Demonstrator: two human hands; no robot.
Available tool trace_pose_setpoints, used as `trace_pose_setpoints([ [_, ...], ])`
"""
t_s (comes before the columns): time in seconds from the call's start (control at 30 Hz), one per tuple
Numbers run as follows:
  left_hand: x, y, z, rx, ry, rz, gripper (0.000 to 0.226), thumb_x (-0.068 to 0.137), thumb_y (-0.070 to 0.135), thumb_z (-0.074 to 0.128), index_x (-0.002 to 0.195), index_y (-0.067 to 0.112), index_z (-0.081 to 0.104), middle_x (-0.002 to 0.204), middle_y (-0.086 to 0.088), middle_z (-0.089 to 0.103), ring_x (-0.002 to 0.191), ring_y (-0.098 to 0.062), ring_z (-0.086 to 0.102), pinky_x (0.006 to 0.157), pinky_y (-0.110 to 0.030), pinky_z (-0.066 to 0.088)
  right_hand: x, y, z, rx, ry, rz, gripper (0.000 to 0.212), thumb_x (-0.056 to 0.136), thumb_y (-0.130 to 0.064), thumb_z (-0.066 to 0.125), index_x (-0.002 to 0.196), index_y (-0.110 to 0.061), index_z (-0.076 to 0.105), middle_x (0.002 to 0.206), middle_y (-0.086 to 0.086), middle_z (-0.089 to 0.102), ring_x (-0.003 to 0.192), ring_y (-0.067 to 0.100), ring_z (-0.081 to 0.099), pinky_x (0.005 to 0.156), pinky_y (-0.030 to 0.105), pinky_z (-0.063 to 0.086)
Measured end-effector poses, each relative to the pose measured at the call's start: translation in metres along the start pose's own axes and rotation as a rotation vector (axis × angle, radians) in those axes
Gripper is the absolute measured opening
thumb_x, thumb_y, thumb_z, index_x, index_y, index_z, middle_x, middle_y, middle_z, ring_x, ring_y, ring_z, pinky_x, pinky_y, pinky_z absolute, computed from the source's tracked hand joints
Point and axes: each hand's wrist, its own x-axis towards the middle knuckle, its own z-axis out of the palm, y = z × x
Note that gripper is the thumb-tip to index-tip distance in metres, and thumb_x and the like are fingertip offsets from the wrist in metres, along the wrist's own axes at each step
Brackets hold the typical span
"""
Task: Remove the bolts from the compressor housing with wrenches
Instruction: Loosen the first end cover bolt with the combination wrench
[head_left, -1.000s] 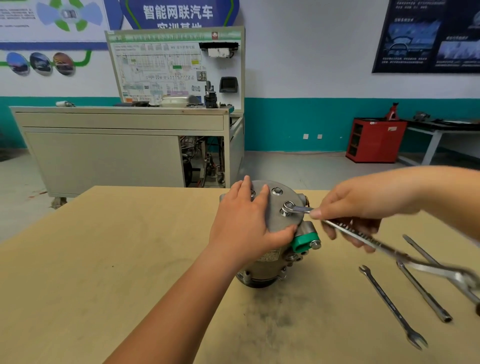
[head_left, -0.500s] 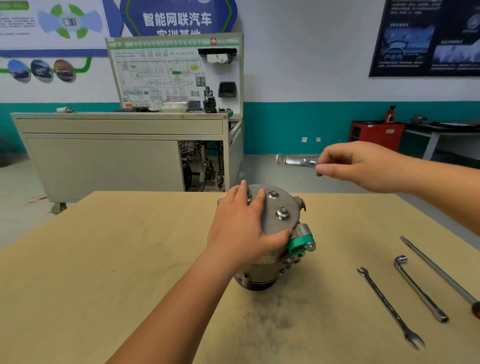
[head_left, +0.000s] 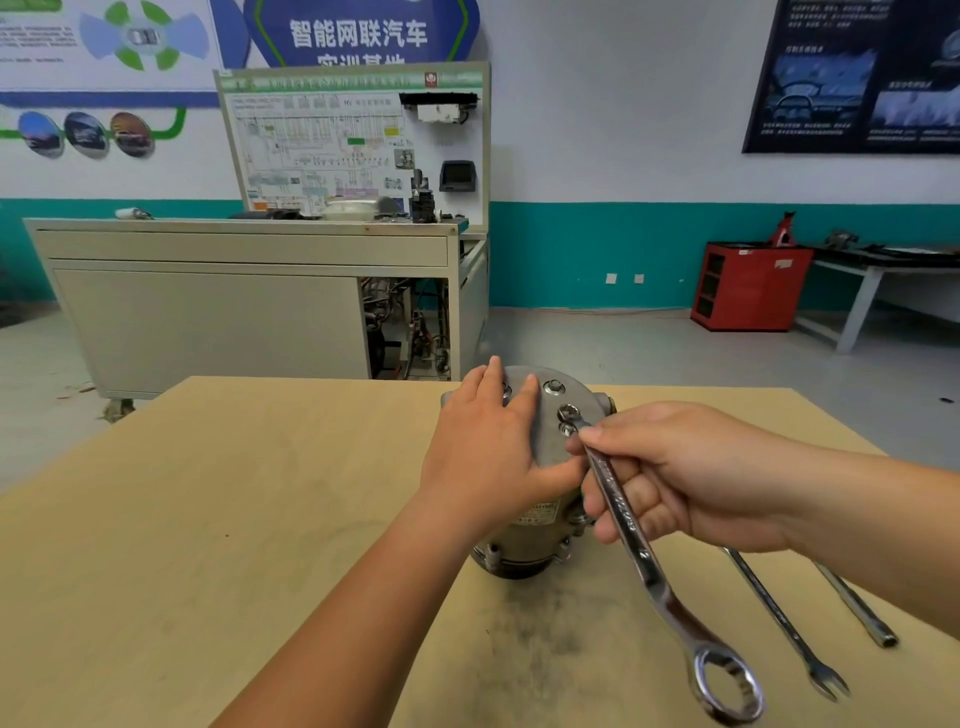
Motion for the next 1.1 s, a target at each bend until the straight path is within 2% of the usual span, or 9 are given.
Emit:
trace_pose_setpoints([
  [0.1, 0.000, 0.000, 0.000, 0.004, 0.009, -0.003, 0.116, 0.053, 0.082, 0.003, 0.152, 0.023, 0.020, 0.160, -0.012, 0.010, 0.146, -0.025, 0.009, 0.117, -0.035, 0.012, 0.001, -0.001, 0.001, -0.016, 0.035, -0.008, 0.020, 0.098, -0.021, 0.042, 0.097, -0.003, 0.050, 0.056, 0.010, 0.065, 0.044, 0.017, 0.065, 0.036, 0.017, 0.047],
  [0.23, -0.001, -0.001, 0.002, -0.001, 0.015, -0.009, 0.106, 0.063, 0.081, 0.018, 0.151, 0.023, 0.022, 0.160, -0.013, 0.011, 0.146, -0.025, 0.010, 0.116, -0.035, 0.013, -0.002, 0.001, -0.004, -0.063, 0.066, -0.006, 0.022, 0.099, -0.022, 0.041, 0.097, -0.004, 0.053, 0.055, 0.010, 0.065, 0.044, 0.018, 0.064, 0.035, 0.017, 0.047],
  [0.5, -0.001, 0.001, 0.000, -0.008, 0.017, -0.008, 0.114, 0.056, 0.082, 0.008, 0.151, 0.022, 0.023, 0.159, -0.013, 0.012, 0.146, -0.026, 0.011, 0.116, -0.035, 0.015, -0.004, 0.000, -0.005, -0.112, 0.029, 0.019, 0.022, 0.099, -0.023, 0.040, 0.099, -0.004, 0.053, 0.054, 0.009, 0.064, 0.043, 0.017, 0.064, 0.035, 0.017, 0.045],
  [0.6, 0.000, 0.001, 0.002, -0.005, 0.022, -0.006, 0.104, 0.065, 0.080, 0.020, 0.151, 0.022, 0.023, 0.159, -0.013, 0.013, 0.145, -0.026, 0.011, 0.116, -0.035, 0.015, 0.000, 0.000, -0.007, -0.103, 0.040, 0.020, 0.022, 0.099, -0.022, 0.041, 0.097, -0.004, 0.054, 0.052, 0.008, 0.063, 0.042, 0.015, 0.062, 0.034, 0.016, 0.044],
  [0.7, 0.001, 0.000, 0.003, -0.007, 0.019, -0.005, 0.105, 0.064, 0.079, 0.020, 0.151, 0.022, 0.024, 0.159, -0.013, 0.012, 0.145, -0.025, 0.011, 0.116, -0.036, 0.015, 0.002, 0.001, -0.010, -0.181, -0.023, 0.069, 0.026, 0.100, -0.027, 0.038, 0.094, -0.007, 0.054, 0.054, 0.007, 0.063, 0.044, 0.016, 0.063, 0.036, 0.017, 0.046],
  [0.8, 0.000, -0.002, 0.003, -0.007, 0.021, -0.008, 0.105, 0.064, 0.080, 0.021, 0.151, 0.022, 0.024, 0.159, -0.013, 0.013, 0.145, -0.026, 0.012, 0.116, -0.036, 0.015, 0.001, -0.011, -0.026, -0.467, -0.083, 0.165, 0.034, 0.097, -0.037, 0.038, 0.090, -0.011, 0.058, 0.051, 0.002, 0.059, 0.042, 0.015, 0.060, 0.040, 0.019, 0.047],
  [0.9, -0.001, -0.005, 0.003, -0.019, 0.025, -0.017, 0.103, 0.065, 0.080, 0.022, 0.151, 0.023, 0.024, 0.159, -0.012, 0.013, 0.145, -0.026, 0.012, 0.116, -0.036, 0.015, 0.005, -0.032, -0.046, -0.977, 0.013, 0.194, 0.046, 0.087, -0.056, 0.040, 0.081, -0.020, 0.068, 0.049, -0.006, 0.055, 0.043, 0.008, 0.052, 0.053, 0.020, 0.044],
  [1.0, -0.001, -0.005, 0.003, -0.021, 0.015, -0.016, 0.103, 0.065, 0.080, 0.023, 0.151, 0.024, 0.023, 0.159, -0.012, 0.013, 0.145, -0.026, 0.011, 0.116, -0.036, 0.014, 0.017, -0.040, -0.056, -1.362, 0.247, 0.022, 0.048, 0.077, -0.067, 0.039, 0.077, -0.029, 0.069, 0.058, -0.011, 0.057, 0.054, 0.003, 0.052, 0.055, 0.022, 0.036],
  [1.1, -0.001, -0.004, 0.002, -0.021, 0.012, -0.015, 0.103, 0.065, 0.080, 0.023, 0.151, 0.024, 0.022, 0.160, -0.012, 0.012, 0.146, -0.026, 0.010, 0.117, -0.036, 0.014, 0.028, -0.038, -0.060, -1.407, 0.303, -0.156, 0.065, 0.063, -0.073, 0.034, 0.093, -0.026, 0.068, 0.082, -0.006, 0.061, 0.076, 0.009, 0.054, 0.065, 0.027, 0.044],
])
